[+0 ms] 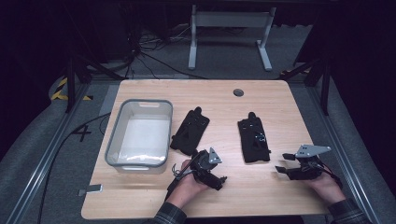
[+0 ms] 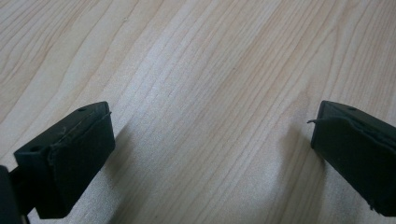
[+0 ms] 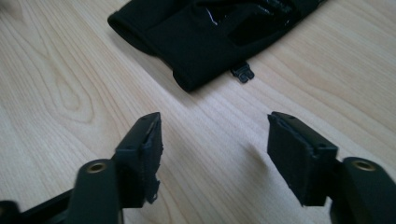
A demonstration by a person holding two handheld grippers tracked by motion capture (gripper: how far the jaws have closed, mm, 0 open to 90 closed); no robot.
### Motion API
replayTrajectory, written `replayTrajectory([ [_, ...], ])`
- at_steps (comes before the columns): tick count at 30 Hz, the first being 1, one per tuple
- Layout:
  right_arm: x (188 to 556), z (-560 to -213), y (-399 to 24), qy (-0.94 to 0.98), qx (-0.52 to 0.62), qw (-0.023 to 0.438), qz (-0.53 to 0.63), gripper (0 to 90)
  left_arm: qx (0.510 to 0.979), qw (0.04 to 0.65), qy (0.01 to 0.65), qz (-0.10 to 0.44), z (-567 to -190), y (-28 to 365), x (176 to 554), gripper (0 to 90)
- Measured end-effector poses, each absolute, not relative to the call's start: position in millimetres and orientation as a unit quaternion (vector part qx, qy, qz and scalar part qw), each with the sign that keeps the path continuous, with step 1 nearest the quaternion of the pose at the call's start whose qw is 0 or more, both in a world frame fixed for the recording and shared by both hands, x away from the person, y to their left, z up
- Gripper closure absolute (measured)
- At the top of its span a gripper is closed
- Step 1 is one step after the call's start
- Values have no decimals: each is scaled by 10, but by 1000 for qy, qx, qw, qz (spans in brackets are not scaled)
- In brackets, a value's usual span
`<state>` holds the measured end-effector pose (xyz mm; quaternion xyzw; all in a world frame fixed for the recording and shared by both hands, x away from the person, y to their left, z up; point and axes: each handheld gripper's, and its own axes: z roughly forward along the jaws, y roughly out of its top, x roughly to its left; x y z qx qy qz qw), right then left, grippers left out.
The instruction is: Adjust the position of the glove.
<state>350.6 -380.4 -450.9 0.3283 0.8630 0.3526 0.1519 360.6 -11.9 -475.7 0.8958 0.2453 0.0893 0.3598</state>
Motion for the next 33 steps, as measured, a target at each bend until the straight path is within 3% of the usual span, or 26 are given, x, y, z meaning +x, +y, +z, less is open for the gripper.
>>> replayTrajectory([
  [17,3704,-4381,-3702,867,303,113,378,894,897,360,242,88,-4757,-118,3610,0],
  [33,3967,-4378,-3565,869,298,110,380,894,897,360,241,87,-4757,-118,3613,0],
])
